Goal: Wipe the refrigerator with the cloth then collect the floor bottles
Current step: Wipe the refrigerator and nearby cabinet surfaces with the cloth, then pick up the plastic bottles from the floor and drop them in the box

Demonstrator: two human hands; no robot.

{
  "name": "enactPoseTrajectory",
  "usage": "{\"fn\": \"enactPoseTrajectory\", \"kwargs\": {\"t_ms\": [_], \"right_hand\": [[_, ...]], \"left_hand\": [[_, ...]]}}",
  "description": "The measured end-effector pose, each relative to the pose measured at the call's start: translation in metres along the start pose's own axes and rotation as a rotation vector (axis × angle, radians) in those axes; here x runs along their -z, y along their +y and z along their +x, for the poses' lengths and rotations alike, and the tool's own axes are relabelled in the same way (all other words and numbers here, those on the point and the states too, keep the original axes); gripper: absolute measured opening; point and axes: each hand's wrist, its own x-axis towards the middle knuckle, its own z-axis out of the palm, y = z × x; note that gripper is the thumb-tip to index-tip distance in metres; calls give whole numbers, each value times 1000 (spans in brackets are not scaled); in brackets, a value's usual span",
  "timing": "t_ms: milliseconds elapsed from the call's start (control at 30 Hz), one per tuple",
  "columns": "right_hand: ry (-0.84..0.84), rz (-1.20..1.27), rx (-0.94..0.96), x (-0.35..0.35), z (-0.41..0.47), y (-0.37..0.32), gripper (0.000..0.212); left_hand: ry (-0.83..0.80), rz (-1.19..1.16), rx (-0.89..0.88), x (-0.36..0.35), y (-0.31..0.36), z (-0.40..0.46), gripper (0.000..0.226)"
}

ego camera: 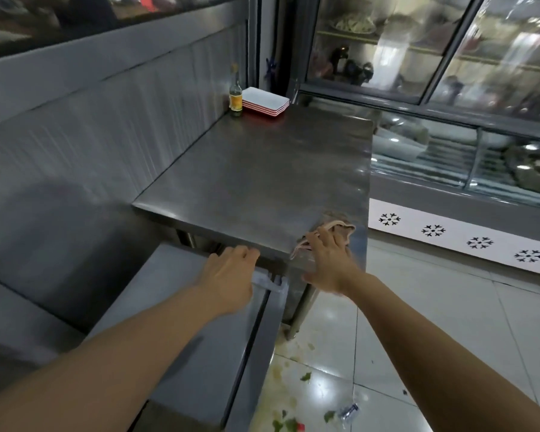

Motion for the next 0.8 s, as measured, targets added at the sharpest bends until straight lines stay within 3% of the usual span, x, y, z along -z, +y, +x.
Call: {"fn": "enactPoseTrajectory", "kwargs": {"t_ms": [300,567,800], "right_hand": [[-51,-41,-11,-21,-122,-125,86],[-203,-9,-25,-96,-240,-252,82],[-349,-46,37,-169,-295,-311,77]], "left_hand": [[-18,-44,-19,1,-62,-131,52],[-138,25,-65,-38,-130,-288,46],[-268,6,43,-89,-168,-375,48]]}}
